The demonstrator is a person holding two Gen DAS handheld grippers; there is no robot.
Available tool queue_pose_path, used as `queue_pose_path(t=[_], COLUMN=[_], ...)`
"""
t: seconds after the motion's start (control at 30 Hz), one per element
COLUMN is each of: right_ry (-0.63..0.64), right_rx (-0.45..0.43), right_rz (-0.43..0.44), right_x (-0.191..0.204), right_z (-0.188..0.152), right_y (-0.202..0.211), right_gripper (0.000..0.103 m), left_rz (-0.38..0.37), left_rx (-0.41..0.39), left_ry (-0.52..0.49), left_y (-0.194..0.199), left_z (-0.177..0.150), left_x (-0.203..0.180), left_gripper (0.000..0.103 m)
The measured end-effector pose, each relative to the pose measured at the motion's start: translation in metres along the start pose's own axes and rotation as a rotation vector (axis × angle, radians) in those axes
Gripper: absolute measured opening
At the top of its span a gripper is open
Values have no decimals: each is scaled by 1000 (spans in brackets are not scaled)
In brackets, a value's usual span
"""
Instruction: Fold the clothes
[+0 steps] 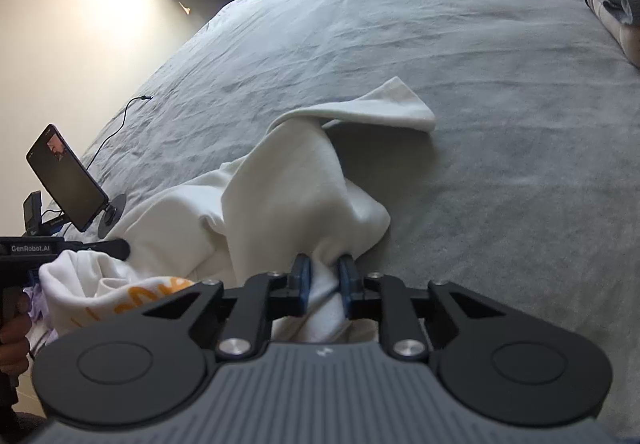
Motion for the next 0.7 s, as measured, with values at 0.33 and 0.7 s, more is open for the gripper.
queue_pose_path(t=[0.33,0.7], right_ry=[100,81], right_rx=[-316,-527], right_rz=[-186,-476], right_x=[-7,-46], right_z=[39,61], right_y=[71,149], right_gripper=[9,8], left_rz=[107,201], left_rx=[-212,-303], left_ry=[44,101], left_y=[27,47], left_z=[25,37], left_x=[2,27], left_gripper=[4,4])
Point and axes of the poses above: each gripper's, at about its wrist camera, not at the fingertips, and y roughly against the way its jaws point, x to its left, z to its top, the point moved 4 cm from there along -y, roughly the way its jaws point, and after that the axes turned 15 degrees about z, right-handed, at the moved point
